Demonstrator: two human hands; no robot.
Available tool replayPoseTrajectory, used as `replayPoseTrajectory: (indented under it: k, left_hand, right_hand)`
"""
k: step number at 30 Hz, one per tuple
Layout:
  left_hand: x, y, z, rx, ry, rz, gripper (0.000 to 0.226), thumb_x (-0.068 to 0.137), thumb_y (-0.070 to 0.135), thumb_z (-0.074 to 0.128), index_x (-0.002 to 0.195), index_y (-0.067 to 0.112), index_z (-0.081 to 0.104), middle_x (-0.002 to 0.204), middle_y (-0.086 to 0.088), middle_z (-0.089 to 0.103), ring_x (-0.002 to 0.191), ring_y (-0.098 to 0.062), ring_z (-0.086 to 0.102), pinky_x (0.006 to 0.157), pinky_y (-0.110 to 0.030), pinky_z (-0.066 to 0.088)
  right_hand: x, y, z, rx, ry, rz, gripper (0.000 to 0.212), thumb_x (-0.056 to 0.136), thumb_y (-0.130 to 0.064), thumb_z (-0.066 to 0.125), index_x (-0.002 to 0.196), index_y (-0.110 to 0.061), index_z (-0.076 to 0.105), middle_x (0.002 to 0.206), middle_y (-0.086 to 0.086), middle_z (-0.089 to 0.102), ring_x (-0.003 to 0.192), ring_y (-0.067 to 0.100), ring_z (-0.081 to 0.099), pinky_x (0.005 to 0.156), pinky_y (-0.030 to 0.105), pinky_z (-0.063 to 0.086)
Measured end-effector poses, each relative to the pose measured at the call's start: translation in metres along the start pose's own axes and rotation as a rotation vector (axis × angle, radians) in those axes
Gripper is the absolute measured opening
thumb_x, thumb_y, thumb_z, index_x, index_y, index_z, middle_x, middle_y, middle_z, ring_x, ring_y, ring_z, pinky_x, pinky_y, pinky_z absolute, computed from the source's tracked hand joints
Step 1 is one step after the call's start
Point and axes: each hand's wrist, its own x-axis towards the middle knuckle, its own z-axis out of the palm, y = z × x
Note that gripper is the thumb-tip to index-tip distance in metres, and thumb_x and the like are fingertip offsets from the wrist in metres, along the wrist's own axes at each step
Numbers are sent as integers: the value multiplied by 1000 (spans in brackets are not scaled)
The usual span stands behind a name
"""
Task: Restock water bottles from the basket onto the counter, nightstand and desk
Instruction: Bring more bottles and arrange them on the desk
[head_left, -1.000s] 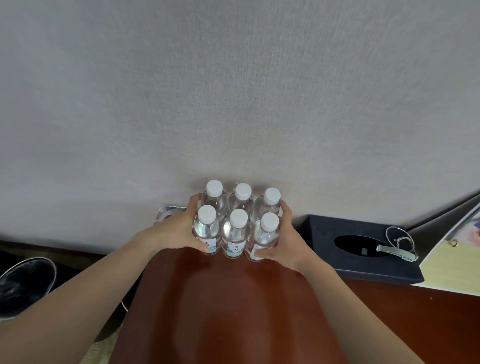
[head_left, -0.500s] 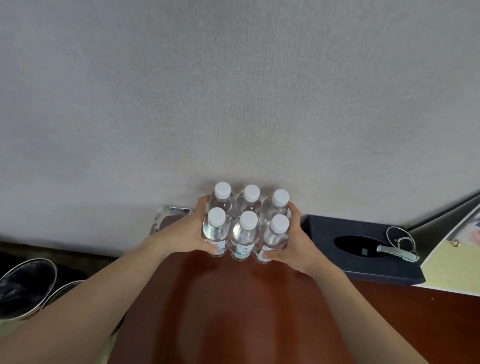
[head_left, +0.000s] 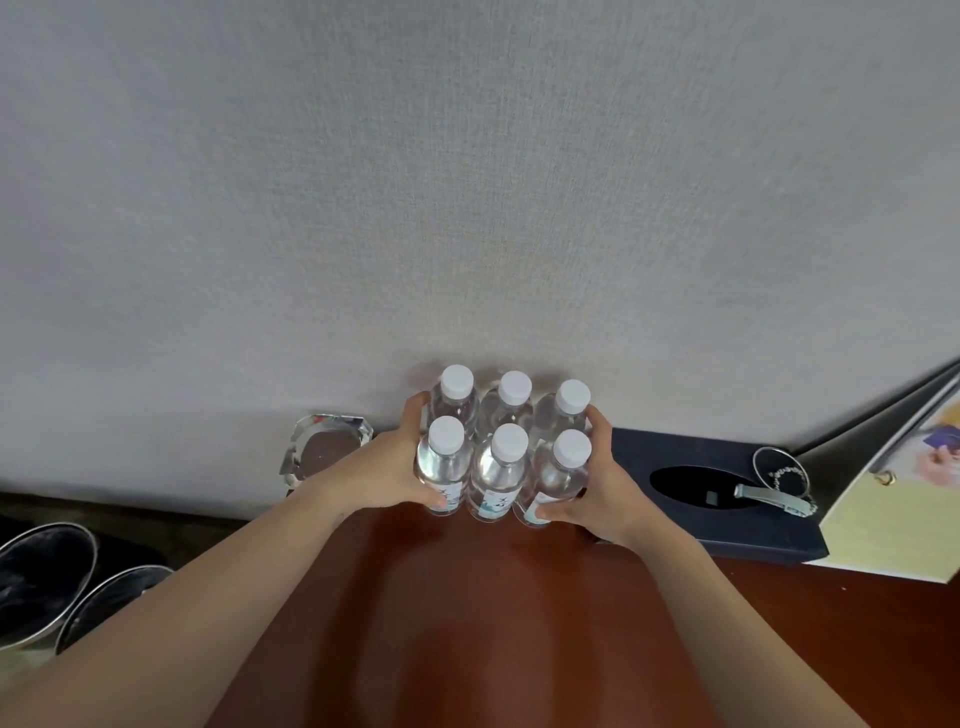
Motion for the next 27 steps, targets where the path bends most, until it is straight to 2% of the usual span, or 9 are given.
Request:
replayPoseTrajectory:
  k: [4,10,13,15,17,20,22,24,27]
  left_hand:
    - [1,-1,1,-1,5,1,119,69,22,84,145,42,-6,117,11,61,103,-4,63,91,-32,55]
    - [1,-3,2,16,10,2,120,67,25,83,145,43,-7,115,9,62,99,-5,65,87,-32,56]
    - [-1,-5,4,19,26,-12,125,66,27,85,146,42,-9,116,15,61,96,0,64,84,-24,55]
    - [-3,-2,4,6,34,-6,131,64,30,87,147,43,-14,123,21,55,104,3,60,89,-23,52]
    - [-5,3,4,-29,40,3,136,61,34,89,147,44,-16,127,32,47,113,7,53,95,-21,47]
    - [-8,12,2,-50,75,16,137,55,42,91,144,52,-12,126,42,40,115,11,48,92,-14,42]
    - [-12,19,-1,-33,108,10,136,51,50,91,142,56,-9,130,37,44,117,6,49,94,-19,43]
    - [-17,25,-4,1,149,-12,137,48,56,89,143,55,-10,137,20,49,120,-6,53,101,-32,46]
    - [-30,35,-8,41,190,-26,137,49,58,87,143,53,-12,146,5,43,126,-16,52,105,-39,44]
  right_hand:
    - [0,1,-1,-9,-3,-2,129,68,-16,87,144,-48,-13,127,-48,19,121,2,43,94,21,43]
    - [0,3,0,2,-10,20,131,67,-18,87,140,-55,-16,116,-58,21,115,-2,47,82,9,44]
    - [0,0,0,-4,-5,18,136,66,-19,88,143,-48,-20,128,-44,24,124,5,43,87,12,42]
    - [-3,-5,-1,15,7,5,138,64,-21,89,144,-48,-20,138,-30,27,126,6,42,92,18,42]
    - [-7,-12,-2,48,22,-5,137,61,-26,89,143,-52,-18,144,-24,28,127,6,42,97,25,44]
    - [-14,-21,-5,63,56,-5,135,60,-36,88,145,-51,-15,149,-17,33,127,8,44,96,25,42]
    - [-18,-24,-8,56,74,3,135,62,-37,88,146,-49,-16,149,-10,37,127,12,46,95,24,40]
    - [-22,-26,-10,37,80,9,134,64,-36,88,146,-48,-17,147,-4,40,130,15,46,97,25,39]
    - [-33,-34,-15,9,90,4,132,65,-38,87,146,-48,-16,148,0,38,134,18,43,100,26,39]
